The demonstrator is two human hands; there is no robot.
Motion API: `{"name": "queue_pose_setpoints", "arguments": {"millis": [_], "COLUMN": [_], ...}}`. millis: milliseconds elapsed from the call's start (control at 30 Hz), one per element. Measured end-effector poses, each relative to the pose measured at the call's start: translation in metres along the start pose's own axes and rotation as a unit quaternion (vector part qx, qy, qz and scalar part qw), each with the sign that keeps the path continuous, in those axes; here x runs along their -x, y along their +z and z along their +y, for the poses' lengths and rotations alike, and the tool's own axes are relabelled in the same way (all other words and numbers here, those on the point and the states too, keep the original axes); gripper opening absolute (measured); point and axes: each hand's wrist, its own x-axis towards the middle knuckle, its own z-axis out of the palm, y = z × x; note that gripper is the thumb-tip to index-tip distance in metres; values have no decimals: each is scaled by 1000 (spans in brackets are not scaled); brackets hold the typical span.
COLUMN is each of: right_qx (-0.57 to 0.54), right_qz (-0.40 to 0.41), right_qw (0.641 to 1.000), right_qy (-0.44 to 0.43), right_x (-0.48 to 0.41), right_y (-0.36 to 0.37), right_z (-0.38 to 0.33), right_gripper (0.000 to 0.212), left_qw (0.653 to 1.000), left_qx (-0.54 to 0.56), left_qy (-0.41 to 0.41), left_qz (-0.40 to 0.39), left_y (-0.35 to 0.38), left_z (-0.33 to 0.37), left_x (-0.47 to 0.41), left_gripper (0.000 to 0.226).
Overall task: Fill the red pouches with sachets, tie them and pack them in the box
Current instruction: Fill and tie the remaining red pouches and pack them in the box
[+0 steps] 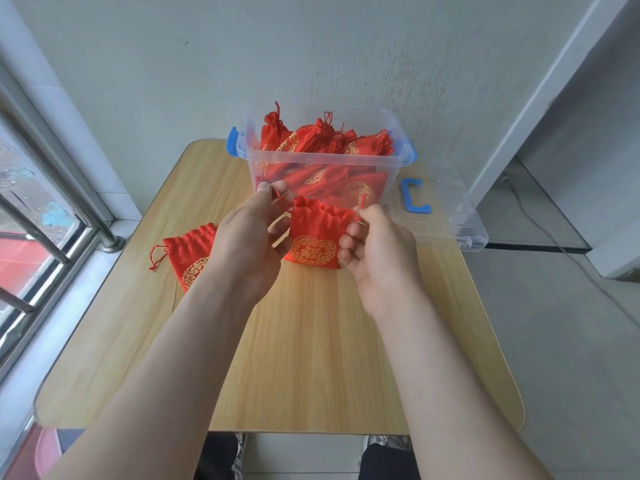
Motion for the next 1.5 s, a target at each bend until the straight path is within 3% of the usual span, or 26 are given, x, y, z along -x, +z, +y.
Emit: {"name": "queue_pose_setpoints", "arguments": {"millis": [233, 400, 733, 933, 1100, 1300, 1400, 1500], "right_qx": [-197, -180, -61, 5, 98, 308, 361, 334], "right_qz": [19, 128, 177, 134, 58, -60, -102, -67], "right_qw": [975, 969, 976, 987, 989, 946, 922, 938], "right_qy": [101, 114, 115, 84, 96, 79, 97, 64], "right_x": [-3, 0, 5, 9, 11, 16, 17, 13], "right_y": [-2, -3, -5, -9, -13, -16, -17, -18], "right_z": [-2, -1, -3, -1, 1, 8, 14, 15], "right_gripper": [20, 23, 24, 26, 19, 21, 20, 19], "left_qw": [996, 977, 997, 998, 998, 996, 986, 961], "left_qx": [76, 203, 36, -54, -34, -73, -141, -262], "left_qy": [0, -26, -60, -15, -37, -40, -72, -67], "left_qz": [47, 67, 36, 38, 28, -22, -51, -62], "left_y": [-1, 0, -2, -5, -2, -3, -5, -7], "left_z": [0, 2, 7, 1, 0, -7, -10, -11], "left_x": [-6, -9, -9, -10, -12, -7, -3, -1], "left_gripper": [37, 29, 35, 34, 29, 20, 14, 8]}}
